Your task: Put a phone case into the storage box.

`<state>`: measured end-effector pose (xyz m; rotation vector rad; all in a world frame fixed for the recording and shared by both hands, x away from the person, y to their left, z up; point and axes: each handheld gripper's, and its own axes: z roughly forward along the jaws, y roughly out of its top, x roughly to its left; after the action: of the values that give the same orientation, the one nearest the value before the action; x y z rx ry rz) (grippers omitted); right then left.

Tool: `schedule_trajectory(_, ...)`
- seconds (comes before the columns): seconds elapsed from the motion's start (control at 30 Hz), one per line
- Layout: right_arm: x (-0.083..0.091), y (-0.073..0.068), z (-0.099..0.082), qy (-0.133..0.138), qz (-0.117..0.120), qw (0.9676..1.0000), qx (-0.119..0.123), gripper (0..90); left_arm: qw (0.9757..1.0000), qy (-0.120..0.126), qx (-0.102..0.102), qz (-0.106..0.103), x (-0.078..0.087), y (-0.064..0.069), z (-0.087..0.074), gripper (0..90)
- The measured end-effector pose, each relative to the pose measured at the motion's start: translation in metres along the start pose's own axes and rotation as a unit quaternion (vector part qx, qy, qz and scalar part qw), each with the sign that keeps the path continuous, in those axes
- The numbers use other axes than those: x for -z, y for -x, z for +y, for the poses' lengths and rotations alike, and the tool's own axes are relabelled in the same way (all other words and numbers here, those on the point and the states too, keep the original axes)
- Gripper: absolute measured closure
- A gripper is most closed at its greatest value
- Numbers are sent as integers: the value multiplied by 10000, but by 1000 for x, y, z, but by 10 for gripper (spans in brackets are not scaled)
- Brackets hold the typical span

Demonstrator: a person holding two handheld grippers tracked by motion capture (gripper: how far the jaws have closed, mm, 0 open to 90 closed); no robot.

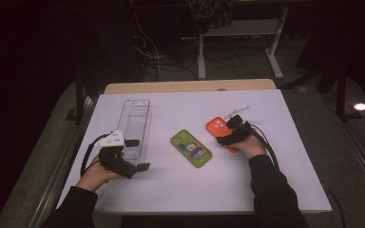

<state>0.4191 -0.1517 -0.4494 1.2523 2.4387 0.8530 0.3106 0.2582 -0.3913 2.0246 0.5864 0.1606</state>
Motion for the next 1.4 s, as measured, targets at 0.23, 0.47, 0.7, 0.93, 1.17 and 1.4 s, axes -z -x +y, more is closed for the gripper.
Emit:
schedule_trajectory(0.23,0,1,1,-31,31,10000,-14,148,10000,-28,-53,30,0,0,1,0)
schedule_trajectory(0.47,3,7,4,-105,99,9999,-38,149,10000,-38,-10,26,-6,0,9,0)
schedule_trajectory(0.7,17,9,10,-155,357,9992,98,149,9999,-57,-135,-56,-14,3,26,0)
schedule_trajectory(0.93,37,7,18,-205,596,9976,285,149,9995,1,-266,-184,-25,3,49,0)
schedule_trajectory(1.17,53,2,23,-69,896,9947,499,149,9983,-85,-441,-363,-45,2,69,0)
schedule_trajectory(1.4,63,-4,20,-47,1151,9904,769,148,9962,-174,-648,-555,-69,2,89,0)
